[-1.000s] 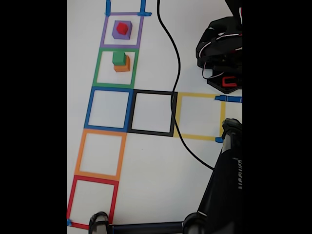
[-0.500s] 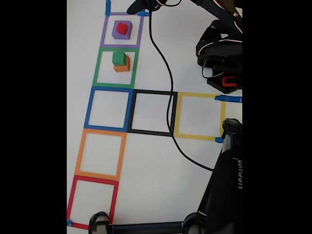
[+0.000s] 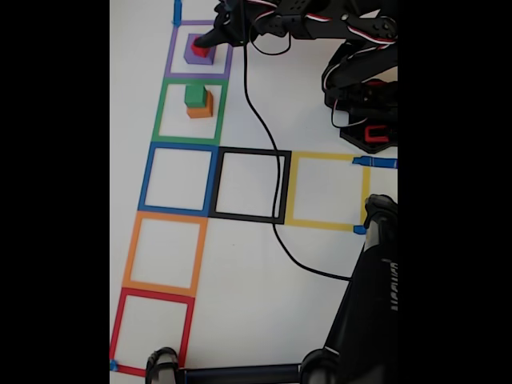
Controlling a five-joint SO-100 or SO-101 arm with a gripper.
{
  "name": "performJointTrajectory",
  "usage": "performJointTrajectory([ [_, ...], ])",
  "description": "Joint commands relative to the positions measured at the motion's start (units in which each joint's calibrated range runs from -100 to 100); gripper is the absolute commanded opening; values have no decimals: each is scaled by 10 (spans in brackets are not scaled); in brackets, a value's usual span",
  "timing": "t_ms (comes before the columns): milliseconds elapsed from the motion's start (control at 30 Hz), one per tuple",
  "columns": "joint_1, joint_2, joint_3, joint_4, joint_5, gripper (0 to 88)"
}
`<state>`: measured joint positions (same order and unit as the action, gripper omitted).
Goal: Tower of hanoi
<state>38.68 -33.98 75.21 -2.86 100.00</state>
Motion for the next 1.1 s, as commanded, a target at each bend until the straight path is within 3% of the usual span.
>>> performJointTrajectory([
  [0, -2, 68, 4, -131, 0, 298],
  [600, -52, 293, -15, -357, 0, 286],
  [1067, -72, 388, -55, -408, 0, 237],
])
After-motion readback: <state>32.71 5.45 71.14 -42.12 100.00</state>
